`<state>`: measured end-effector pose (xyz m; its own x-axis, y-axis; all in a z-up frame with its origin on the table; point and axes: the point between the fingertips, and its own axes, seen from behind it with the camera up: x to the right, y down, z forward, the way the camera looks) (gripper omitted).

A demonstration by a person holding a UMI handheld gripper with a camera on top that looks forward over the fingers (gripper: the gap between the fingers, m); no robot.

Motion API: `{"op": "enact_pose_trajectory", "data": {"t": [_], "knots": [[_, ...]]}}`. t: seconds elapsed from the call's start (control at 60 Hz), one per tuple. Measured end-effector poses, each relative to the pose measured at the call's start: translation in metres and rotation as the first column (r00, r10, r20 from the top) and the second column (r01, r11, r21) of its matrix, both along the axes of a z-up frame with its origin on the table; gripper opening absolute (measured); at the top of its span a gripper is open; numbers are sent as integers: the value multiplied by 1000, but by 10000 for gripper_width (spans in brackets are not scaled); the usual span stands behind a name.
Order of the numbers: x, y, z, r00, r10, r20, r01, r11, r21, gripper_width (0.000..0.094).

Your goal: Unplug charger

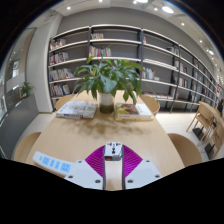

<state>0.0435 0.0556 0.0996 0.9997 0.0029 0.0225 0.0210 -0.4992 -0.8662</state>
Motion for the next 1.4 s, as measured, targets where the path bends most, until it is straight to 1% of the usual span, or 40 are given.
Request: {"op": "enact_pose_trajectory", "data": {"t": [0.017,0.033,0.05,0.083,0.1,0.15,0.2,0.25,0.283,0.317,0.333,0.367,0.4,0.433,0.517,0.6,0.633,0.7,0.783,0.833,0.883,1.0,1.1,1.167,1.3,1.4], "knots": [[1,-3,-6,1000,9,-2,-9,1000,-17,210],[-2,-5,-23,1000,14,0,-14,999,-29,210],[4,-10,-20,1000,19,2,-19,999,-46,209],[8,-14,-31,1000,21,9,-20,997,-73,210],[6,-14,-46,1000,20,12,-19,996,-82,211],[9,-19,-56,1000,27,11,-26,994,-110,211],[10,-24,-68,1000,16,-14,-17,991,-131,211],[9,-25,-78,999,0,-36,-6,989,-147,236],[10,-30,-78,999,2,-45,-9,986,-167,262],[10,-32,-89,999,4,-50,-13,983,-183,288],[9,-34,-91,999,6,-50,-16,982,-188,320],[6,-35,-90,998,20,-51,-30,981,-190,421],[3,-36,-85,998,29,-55,-39,982,-182,507],[2,-34,-67,998,34,-54,-42,985,-170,562],[3,-35,-28,999,25,-33,-28,995,-100,619],[2,-40,30,1000,9,-12,-9,1000,-6,736],[2,-43,56,1000,2,-11,-2,999,33,758],[-6,-60,102,1000,1,-13,0,995,100,758],[-15,-86,144,1000,10,-20,-7,987,159,762],[-18,-104,160,1000,4,-27,1,983,182,761],[-22,-128,165,999,-3,-38,10,982,188,759],[-33,-177,165,996,0,-87,15,985,173,759],[-30,-218,149,998,-24,-59,31,992,122,759],[-33,-240,138,998,-24,-51,29,995,99,756],[-33,-274,120,999,-28,-33,30,998,56,758],[-31,-286,115,1000,-25,-19,26,999,36,761]]}}
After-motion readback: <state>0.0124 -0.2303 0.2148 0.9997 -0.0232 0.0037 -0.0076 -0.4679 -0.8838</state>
